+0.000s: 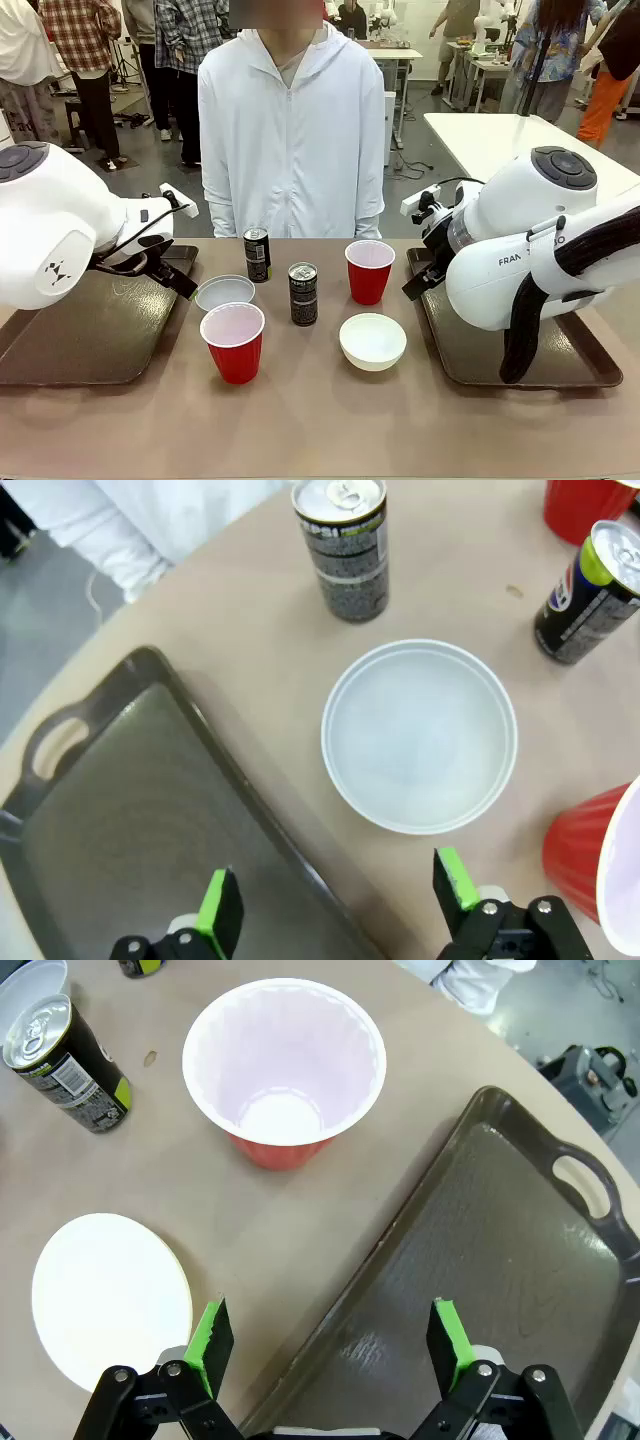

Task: Prepare tableware on both trays.
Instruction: Pick up a Picnic Bowl from the table and place it on a Handle tray.

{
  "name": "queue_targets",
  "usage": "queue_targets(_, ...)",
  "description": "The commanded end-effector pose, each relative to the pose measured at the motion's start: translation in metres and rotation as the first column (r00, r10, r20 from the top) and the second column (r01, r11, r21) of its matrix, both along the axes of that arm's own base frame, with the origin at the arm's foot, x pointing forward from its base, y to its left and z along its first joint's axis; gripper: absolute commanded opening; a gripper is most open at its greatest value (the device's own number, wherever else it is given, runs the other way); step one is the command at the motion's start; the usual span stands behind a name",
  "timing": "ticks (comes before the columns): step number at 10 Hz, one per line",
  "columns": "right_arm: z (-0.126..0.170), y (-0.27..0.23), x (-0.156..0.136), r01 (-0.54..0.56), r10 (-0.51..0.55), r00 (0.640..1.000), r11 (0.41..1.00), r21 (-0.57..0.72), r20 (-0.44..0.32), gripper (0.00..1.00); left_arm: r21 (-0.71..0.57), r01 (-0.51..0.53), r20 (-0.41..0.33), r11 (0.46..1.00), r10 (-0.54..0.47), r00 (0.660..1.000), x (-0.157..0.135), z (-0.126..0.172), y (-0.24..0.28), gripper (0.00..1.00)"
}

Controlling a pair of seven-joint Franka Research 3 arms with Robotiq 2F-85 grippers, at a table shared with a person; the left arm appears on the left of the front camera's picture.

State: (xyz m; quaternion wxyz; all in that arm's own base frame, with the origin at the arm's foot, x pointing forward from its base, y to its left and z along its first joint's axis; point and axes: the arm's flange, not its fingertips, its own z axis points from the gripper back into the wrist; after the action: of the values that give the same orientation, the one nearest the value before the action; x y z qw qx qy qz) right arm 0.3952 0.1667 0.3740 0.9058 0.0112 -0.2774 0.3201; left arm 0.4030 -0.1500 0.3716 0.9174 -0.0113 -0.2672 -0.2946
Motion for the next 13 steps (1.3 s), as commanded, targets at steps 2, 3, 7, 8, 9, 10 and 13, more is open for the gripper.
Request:
queue_targets(2,0.0000,0.0000,0.0000,0.000,0.000,1.000,1.000,0.000,0.000,1.00,0.000,0.000,0.000,1.000,0.000,1.000,0.0000,0.0000,0.0000,1.00)
queue_targets(3,0.0000,0.0000,0.0000,0.000,0.000,1.000,1.000,0.000,0.000,1.00,0.000,0.000,0.000,1.000,0.000,1.000,0.0000,0.0000,0.0000,1.00)
queue_targets(7,0.0000,0.0000,0.0000,0.000,0.000,1.000,1.000,0.000,0.000,1.00,0.000,0.000,0.000,1.000,0.000,1.000,0.0000,0.0000,0.0000,1.00)
queue_targets(8,0.0000,0.0000,0.0000,0.000,0.000,1.000,1.000,0.000,0.000,1.00,0.000,0.000,0.000,1.000,0.000,1.000,0.0000,0.0000,0.0000,1.00)
queue_targets(9,0.0000,0.0000,0.0000,0.000,0.000,1.000,1.000,0.000,0.000,1.00,0.000,0.000,0.000,1.000,0.000,1.000,0.0000,0.0000,0.0000,1.00)
queue_targets(10,0.0000,0.0000,0.0000,0.000,0.000,1.000,1.000,0.000,0.000,1.00,0.000,0.000,0.000,1.000,0.000,1.000,0.0000,0.0000,0.0000,1.00)
queue_targets(13,0.0000,0.0000,0.0000,0.000,0.000,1.000,1.000,0.000,0.000,1.00,0.000,0.000,0.000,1.000,0.000,1.000,0.0000,0.0000,0.0000,1.00)
